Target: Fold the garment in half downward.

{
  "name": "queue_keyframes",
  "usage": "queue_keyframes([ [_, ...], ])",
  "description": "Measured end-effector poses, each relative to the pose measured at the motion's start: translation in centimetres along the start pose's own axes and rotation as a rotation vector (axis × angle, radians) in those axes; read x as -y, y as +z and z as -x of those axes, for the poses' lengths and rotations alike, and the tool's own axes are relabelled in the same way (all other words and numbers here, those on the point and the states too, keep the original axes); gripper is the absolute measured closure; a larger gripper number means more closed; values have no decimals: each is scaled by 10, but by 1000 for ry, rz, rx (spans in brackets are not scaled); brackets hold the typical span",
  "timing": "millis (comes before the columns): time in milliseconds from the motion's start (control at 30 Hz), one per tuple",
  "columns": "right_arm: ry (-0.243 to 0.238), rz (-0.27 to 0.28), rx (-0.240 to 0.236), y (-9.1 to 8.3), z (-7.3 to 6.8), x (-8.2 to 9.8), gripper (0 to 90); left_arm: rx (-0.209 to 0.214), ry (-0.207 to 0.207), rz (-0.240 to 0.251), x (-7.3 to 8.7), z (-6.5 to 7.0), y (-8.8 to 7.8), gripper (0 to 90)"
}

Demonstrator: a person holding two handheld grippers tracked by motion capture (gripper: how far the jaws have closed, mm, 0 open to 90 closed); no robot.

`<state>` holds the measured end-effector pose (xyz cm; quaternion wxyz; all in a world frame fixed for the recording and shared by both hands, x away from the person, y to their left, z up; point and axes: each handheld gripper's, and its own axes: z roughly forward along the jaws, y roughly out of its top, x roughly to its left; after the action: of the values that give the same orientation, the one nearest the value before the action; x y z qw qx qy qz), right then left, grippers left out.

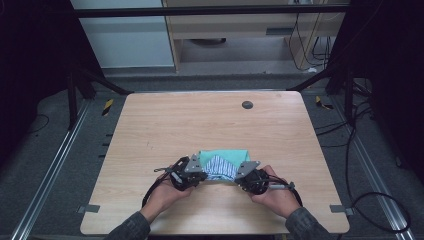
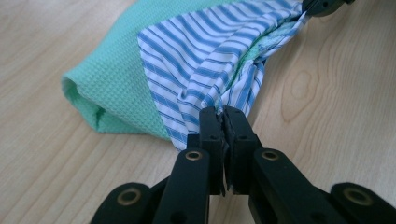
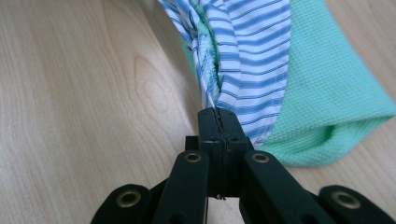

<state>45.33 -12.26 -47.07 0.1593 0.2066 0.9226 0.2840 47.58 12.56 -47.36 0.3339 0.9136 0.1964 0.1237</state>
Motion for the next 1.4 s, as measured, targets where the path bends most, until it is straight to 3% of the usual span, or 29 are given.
queue_keyframes([
  [267, -18, -24, -21, 3, -5, 3, 900, 7, 18, -22, 6, 5, 2, 877],
  [733, -36, -34, -33, 0, -9, 6, 900, 30, -5, -16, 13, 9, 2, 872],
  [800, -38, -28, -28, 0, -9, 6, 894, 28, -6, -9, 15, 11, 0, 868],
  [867, -18, -18, -37, -2, -9, 9, 826, 34, -24, 3, 18, 11, -4, 863],
  [1033, 13, -17, -26, -17, -7, 24, 716, 46, -60, 18, 27, 15, -17, 791],
  [1133, 37, -20, -14, -24, -5, 32, 661, 35, -44, 5, 30, 17, -24, 736],
  [1267, 72, -15, 9, -29, 0, 40, 623, 10, -51, 10, 30, 16, -31, 679],
  [1367, 132, -8, 33, -34, 12, 48, 541, -34, -67, 9, 28, 7, -38, 536],
  [1400, 132, -8, 33, -34, 12, 48, 541, -34, -67, 9, 28, 7, -38, 506],
])
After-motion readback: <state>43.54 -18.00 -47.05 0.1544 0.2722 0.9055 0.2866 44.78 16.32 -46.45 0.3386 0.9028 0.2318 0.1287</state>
